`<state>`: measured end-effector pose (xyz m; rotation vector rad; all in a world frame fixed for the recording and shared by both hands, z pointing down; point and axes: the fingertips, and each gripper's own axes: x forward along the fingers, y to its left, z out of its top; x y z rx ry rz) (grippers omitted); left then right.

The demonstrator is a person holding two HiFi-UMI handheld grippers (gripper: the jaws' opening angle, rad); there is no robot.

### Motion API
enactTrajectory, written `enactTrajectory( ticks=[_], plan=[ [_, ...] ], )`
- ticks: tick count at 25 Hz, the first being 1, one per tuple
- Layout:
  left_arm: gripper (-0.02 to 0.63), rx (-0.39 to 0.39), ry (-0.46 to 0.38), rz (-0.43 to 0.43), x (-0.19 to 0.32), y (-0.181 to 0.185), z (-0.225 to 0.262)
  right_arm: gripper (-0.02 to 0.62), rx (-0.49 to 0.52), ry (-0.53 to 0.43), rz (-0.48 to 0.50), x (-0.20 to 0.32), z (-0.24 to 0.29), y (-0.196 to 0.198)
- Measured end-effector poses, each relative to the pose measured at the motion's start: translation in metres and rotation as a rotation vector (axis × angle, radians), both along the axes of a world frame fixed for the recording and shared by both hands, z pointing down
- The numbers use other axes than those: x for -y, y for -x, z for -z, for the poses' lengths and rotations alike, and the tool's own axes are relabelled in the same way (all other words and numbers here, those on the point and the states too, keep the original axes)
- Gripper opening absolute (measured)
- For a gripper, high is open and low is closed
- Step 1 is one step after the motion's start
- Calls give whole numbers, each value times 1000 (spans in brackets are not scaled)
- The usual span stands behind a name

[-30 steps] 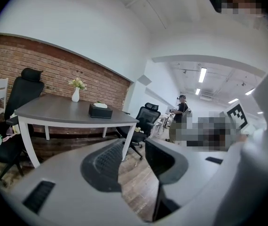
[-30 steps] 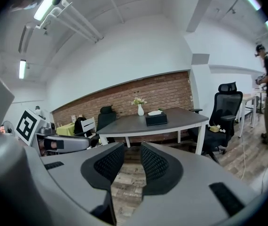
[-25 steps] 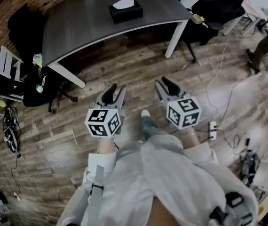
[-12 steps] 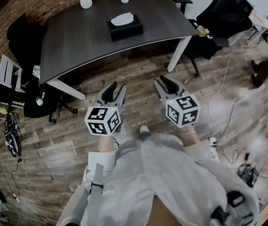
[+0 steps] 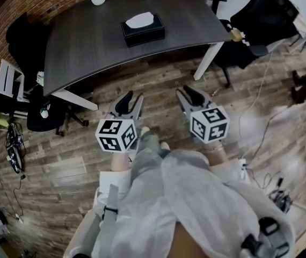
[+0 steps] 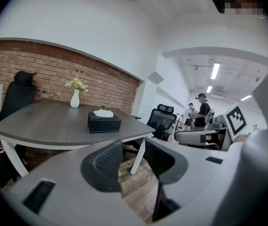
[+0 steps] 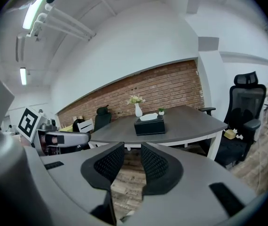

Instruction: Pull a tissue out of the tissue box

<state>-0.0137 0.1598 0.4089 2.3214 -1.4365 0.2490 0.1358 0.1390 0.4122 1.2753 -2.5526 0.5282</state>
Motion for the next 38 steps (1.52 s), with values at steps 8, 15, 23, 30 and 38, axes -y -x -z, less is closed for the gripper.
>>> enactTrajectory(
  ticks=[8,15,23,30,38],
  plan=[
    [132,0,25,-44,44,0,-11,87,-1,32,-22,35,-15,5],
    [132,-26,33,-113,119,0,-17,87,-23,53,-52,93,-25,17],
    [132,-26,2,-180,226,28,0,87,-36,34,-99,184,-15,53],
    [132,-12,-22,-216,305,60,9,87,-30,11,-149,262,-7,79],
    [132,0,-11,-242,353,93,2,87,-48,18,-188,309,-12,100]
  ],
)
